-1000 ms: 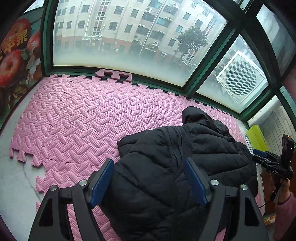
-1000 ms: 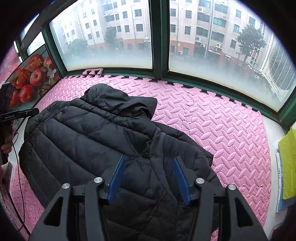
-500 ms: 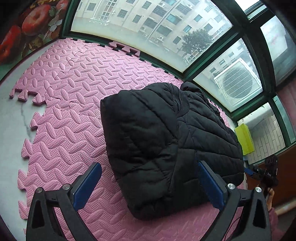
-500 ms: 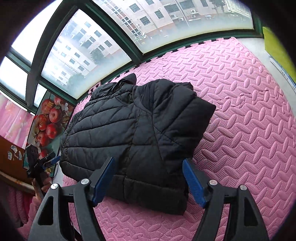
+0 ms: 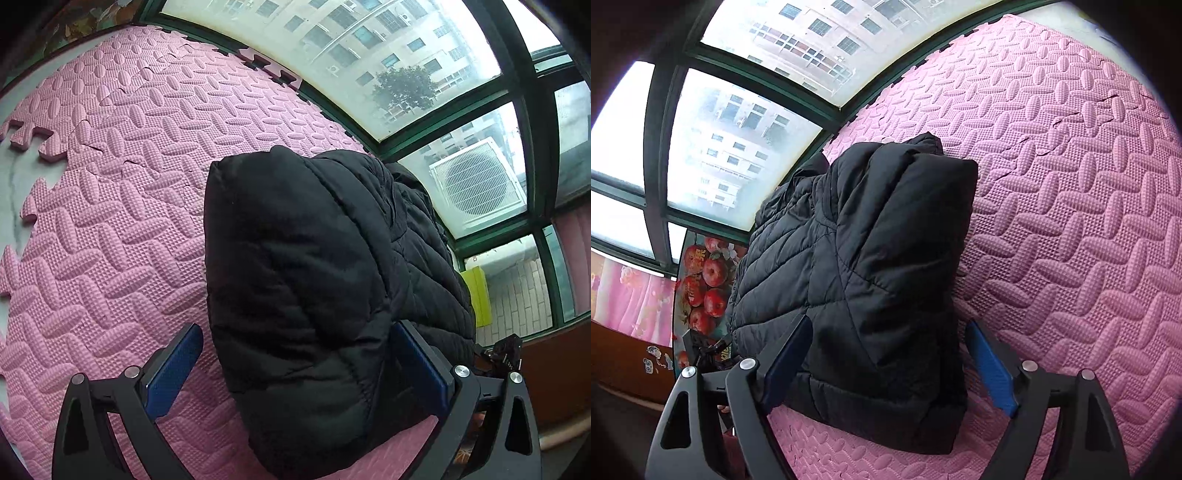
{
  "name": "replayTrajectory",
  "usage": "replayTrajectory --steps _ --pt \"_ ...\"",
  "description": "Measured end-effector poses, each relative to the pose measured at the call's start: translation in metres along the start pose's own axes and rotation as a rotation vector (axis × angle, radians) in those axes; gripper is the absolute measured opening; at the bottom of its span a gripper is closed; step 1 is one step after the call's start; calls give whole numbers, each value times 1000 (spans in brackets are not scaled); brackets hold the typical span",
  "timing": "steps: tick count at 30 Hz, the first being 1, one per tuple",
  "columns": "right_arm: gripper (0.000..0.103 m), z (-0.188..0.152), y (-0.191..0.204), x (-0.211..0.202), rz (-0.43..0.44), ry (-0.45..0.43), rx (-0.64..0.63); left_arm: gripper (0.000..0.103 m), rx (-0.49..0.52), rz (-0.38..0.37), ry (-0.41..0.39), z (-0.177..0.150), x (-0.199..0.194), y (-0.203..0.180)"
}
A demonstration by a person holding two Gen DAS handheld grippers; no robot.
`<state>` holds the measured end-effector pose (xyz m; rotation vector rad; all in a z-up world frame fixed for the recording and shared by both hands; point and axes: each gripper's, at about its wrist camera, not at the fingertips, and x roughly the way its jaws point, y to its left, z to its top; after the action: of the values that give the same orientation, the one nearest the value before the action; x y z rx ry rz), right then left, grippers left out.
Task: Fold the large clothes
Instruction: 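Push the folded jacket bundle together with both grippers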
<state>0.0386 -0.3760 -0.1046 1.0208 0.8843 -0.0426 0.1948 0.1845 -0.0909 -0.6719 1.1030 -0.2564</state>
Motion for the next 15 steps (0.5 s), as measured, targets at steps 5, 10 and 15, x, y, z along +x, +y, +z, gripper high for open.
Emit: replayTrajectory --steps 5,10,15 --pt "102 0 -11 15 43 44 32 103 25 -9 16 2 8 -5" --pt "103 1 -9 27 54 72 19 103 36 -23 16 -1 9 -5" --pt "103 3 1 35 33 104 -31 103 52 -35 28 5 16 -3"
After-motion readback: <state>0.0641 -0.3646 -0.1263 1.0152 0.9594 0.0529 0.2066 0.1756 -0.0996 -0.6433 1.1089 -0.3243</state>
